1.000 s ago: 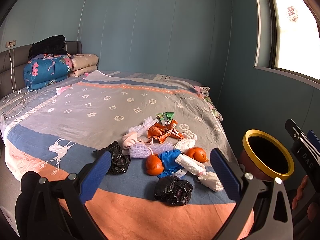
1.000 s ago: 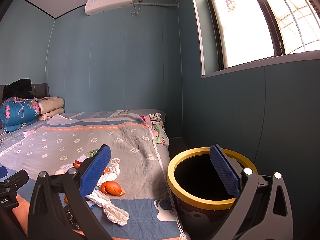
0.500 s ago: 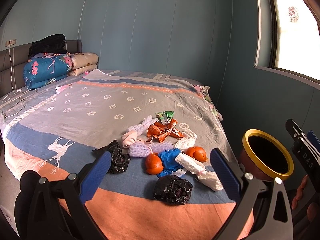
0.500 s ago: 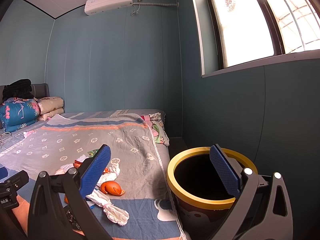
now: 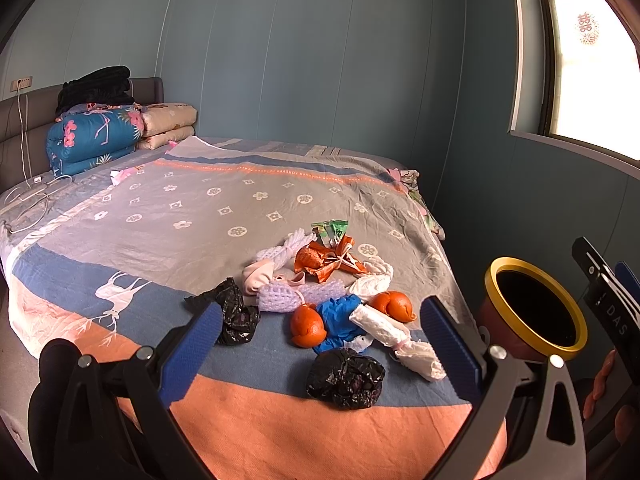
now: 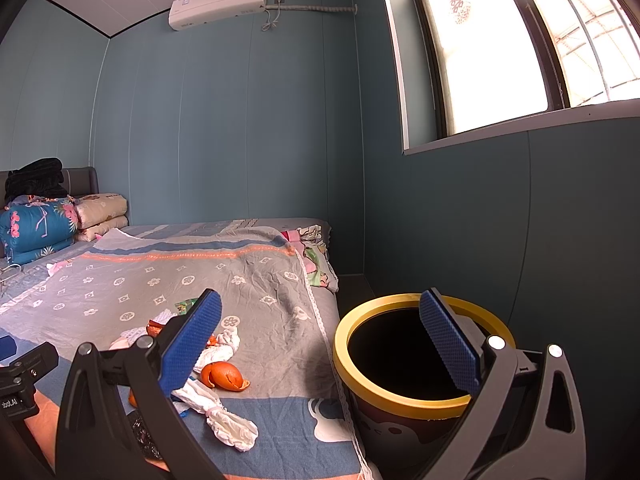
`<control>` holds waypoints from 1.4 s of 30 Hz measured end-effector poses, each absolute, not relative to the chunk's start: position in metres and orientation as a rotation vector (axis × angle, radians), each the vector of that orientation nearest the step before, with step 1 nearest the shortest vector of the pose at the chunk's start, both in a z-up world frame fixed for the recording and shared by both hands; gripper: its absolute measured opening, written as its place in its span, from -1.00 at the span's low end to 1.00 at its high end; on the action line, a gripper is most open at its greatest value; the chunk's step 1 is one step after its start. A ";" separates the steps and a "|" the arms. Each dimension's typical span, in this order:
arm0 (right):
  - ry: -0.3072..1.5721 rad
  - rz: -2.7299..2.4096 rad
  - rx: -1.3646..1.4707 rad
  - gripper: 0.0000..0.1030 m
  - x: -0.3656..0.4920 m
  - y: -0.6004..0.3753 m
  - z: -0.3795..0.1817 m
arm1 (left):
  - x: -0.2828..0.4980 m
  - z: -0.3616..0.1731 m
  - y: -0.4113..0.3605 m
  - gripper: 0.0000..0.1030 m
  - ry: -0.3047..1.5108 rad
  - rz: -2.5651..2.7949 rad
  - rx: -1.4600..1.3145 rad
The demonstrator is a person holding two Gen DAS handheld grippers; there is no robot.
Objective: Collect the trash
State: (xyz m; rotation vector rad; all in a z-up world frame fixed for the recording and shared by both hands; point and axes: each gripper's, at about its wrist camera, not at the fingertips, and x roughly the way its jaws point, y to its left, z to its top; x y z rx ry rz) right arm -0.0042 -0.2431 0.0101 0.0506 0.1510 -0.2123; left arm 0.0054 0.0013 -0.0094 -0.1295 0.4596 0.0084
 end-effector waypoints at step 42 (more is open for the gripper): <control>0.974 0.419 -0.006 0.85 0.148 -0.184 -0.042 | 0.096 -0.068 0.112 0.87 0.960 0.143 -0.118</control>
